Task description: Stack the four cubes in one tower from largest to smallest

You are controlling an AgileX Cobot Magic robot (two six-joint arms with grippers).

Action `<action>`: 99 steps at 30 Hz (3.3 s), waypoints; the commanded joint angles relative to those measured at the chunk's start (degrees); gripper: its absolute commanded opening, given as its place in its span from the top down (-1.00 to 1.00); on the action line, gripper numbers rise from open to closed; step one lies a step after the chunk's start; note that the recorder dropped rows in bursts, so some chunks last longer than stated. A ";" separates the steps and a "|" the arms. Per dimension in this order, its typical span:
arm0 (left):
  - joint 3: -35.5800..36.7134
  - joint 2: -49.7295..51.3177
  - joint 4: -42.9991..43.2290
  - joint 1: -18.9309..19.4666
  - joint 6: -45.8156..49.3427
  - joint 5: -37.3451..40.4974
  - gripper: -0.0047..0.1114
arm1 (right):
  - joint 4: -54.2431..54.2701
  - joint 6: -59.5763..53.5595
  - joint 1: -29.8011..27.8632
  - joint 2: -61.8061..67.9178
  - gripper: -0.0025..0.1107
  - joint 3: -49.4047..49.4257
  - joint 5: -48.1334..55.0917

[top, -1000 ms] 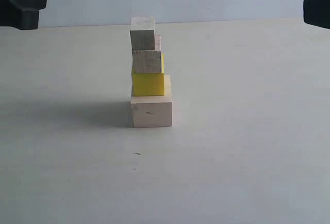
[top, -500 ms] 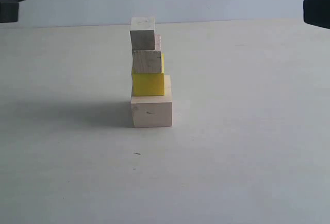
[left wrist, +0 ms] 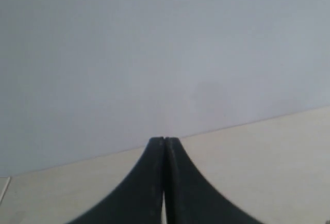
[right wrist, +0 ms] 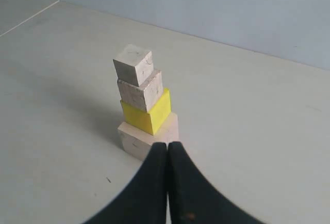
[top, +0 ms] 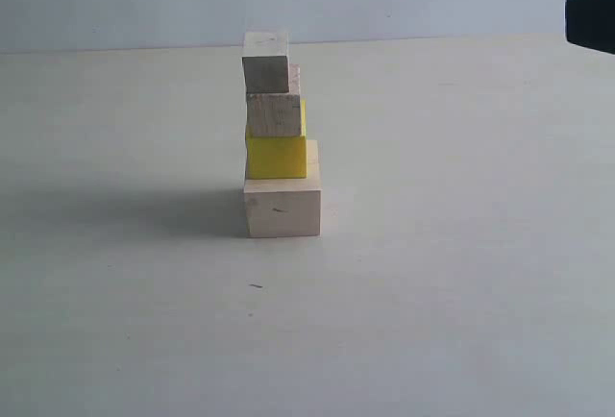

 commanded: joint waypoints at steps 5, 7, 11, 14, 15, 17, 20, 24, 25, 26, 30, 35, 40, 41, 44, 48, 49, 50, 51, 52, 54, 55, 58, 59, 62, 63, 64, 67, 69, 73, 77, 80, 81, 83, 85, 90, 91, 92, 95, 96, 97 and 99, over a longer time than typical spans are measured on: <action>0.34 -9.40 -0.61 1.64 -0.07 2.22 0.92 | -0.05 0.00 0.06 -0.43 0.96 0.33 -0.54; 0.34 -10.53 -0.61 1.64 0.32 2.81 0.92 | -0.05 0.00 0.06 -0.43 0.96 0.33 -0.54; 0.34 -11.87 1.14 1.64 0.90 3.12 0.92 | -0.05 0.00 0.06 -0.43 0.96 0.33 -0.54; 0.34 -12.10 1.38 1.64 0.90 3.12 0.92 | -0.05 0.00 0.06 -0.43 0.96 0.33 -0.54; 0.34 -12.10 1.26 1.64 0.65 3.39 0.92 | -0.05 0.00 0.06 -0.43 0.96 0.33 -0.54; 0.74 -12.10 0.93 1.64 -0.27 4.19 0.92 | -0.05 0.00 0.06 -0.43 0.96 0.33 -0.54; 2.65 -12.37 1.73 1.64 -3.55 4.18 0.92 | -0.05 0.00 0.06 -0.43 0.96 0.33 -0.54; 6.62 -14.89 9.55 1.64 -14.47 4.07 0.92 | -0.05 0.00 0.06 -0.43 0.96 0.33 -0.54; 7.88 -15.81 11.75 1.64 -17.54 3.94 0.92 | -0.05 0.00 0.06 -0.43 0.96 0.33 -0.54; 10.08 -17.53 15.12 1.64 -22.25 3.85 0.92 | -0.05 0.00 0.06 -0.43 0.96 0.33 -0.54; 18.68 -24.43 23.94 1.64 -35.79 1.16 0.92 | -0.05 0.00 0.06 -0.43 0.96 0.33 -0.54; 32.60 -34.41 31.93 1.64 -49.85 -8.14 0.92 | -0.05 0.00 0.06 -0.43 0.96 0.33 -0.54; 39.82 -39.82 33.45 1.64 -53.92 -9.06 0.92 | -0.05 0.00 0.06 -0.43 0.96 0.33 -0.54; 40.61 -40.30 33.23 1.64 -54.00 -9.06 0.92 | -0.05 0.00 0.06 -0.43 0.96 0.33 -0.54; 41.98 -41.14 32.31 1.64 -54.00 -9.09 0.92 | -0.05 0.00 0.06 -0.43 0.96 0.33 -0.54; 43.59 -42.83 32.06 1.42 -54.00 -9.19 0.92 | -0.05 0.00 0.06 -0.43 0.96 0.33 -0.54; 44.11 -42.83 32.06 1.45 -54.00 -9.19 0.92 | -0.05 0.00 0.06 -0.43 0.96 0.33 -0.54; 44.72 -42.83 31.95 1.45 -54.00 -9.19 0.92 | -0.05 0.00 0.06 -0.43 0.96 0.33 -0.54; 45.13 -42.83 31.95 1.45 -54.00 -9.19 0.92 | -0.05 0.00 0.06 -0.43 0.96 0.33 -0.54; 45.63 -42.83 31.95 1.40 -54.00 -9.19 0.92 | -0.05 0.00 0.06 -0.43 0.96 0.33 -0.54; 46.46 -42.83 31.95 0.55 -54.00 -9.05 0.92 | -0.05 0.00 0.06 -0.43 0.96 0.33 -0.54; 46.81 -42.83 32.14 0.11 -53.89 -9.05 0.92 | -0.05 0.00 0.06 -0.43 0.96 0.33 -0.54; 48.33 -42.83 32.36 -1.88 -53.77 -9.05 0.92 | -0.05 0.00 0.06 -0.43 0.96 0.33 -0.54; 48.48 -42.83 32.50 -2.69 -53.77 -9.16 0.92 | -0.05 0.00 0.06 -0.43 0.96 0.33 -0.54; 48.48 -42.83 33.61 -5.04 -53.77 -8.91 0.92 | -0.05 0.00 0.06 -0.43 0.96 0.33 -0.54; 48.48 -42.83 33.90 -5.79 -53.77 -8.50 0.92 | -0.05 0.00 0.06 -0.43 0.96 0.33 -0.54; 48.48 -42.83 34.30 -6.25 -53.54 -8.50 0.92 | -0.05 0.00 0.06 -0.43 0.96 0.33 -0.54; 48.48 -42.83 35.64 -7.19 -53.30 -8.36 0.92 | -0.05 0.00 0.06 -0.43 0.96 0.33 -0.54; 48.48 -42.83 36.05 -7.19 -53.30 -6.46 0.92 | -0.05 0.00 0.06 -0.43 0.96 0.33 -0.54; 48.48 -42.83 36.29 -7.19 -51.09 -6.46 0.92 | -0.05 0.00 0.06 -0.43 0.96 0.33 -0.54; 48.48 -42.83 36.29 -7.19 -50.18 -6.46 0.92 | -0.05 0.00 0.06 -0.43 0.96 0.33 -0.54; 48.48 -42.83 36.29 -7.19 -50.24 -6.46 0.92 | -0.05 0.00 0.06 -0.43 0.96 0.33 -0.54; 48.48 -42.83 36.29 -7.19 -50.24 -6.46 0.92 | -0.05 0.00 0.06 -0.43 0.96 0.33 -0.54; 48.48 -42.83 36.29 -7.19 -50.24 -6.57 0.92 | -0.05 0.00 0.06 -0.43 0.96 0.33 -0.54; 48.48 -42.83 36.29 -7.19 -50.24 -6.57 0.92 | -0.05 0.00 0.06 -0.43 0.96 0.33 -0.54; 48.48 -42.83 36.29 -7.19 -50.24 -6.57 0.92 | -0.05 0.00 0.06 -0.43 0.96 0.33 -0.54; 48.48 -42.83 36.29 -7.19 -50.24 -6.57 0.92 | -0.05 0.00 0.06 -0.43 0.96 0.33 -0.54; 48.48 -42.83 36.29 -7.19 -50.24 -6.57 0.92 | -0.05 0.00 0.06 -0.43 0.96 0.33 -0.54; 48.48 -42.83 36.29 -7.19 -50.24 -6.57 0.92 | -0.05 0.00 0.06 -0.43 0.96 0.33 -0.54; 48.48 -42.83 36.29 -7.19 -50.24 -6.57 0.92 | -0.05 0.00 0.06 -0.43 0.96 0.33 -0.54; 48.48 -42.83 36.29 -7.19 -50.24 -6.57 0.92 | -0.05 0.00 0.06 -0.43 0.96 0.33 -0.54; 48.48 -42.83 36.29 -7.19 -50.24 -6.57 0.92 | -0.05 0.00 0.06 -0.43 0.96 0.33 -0.54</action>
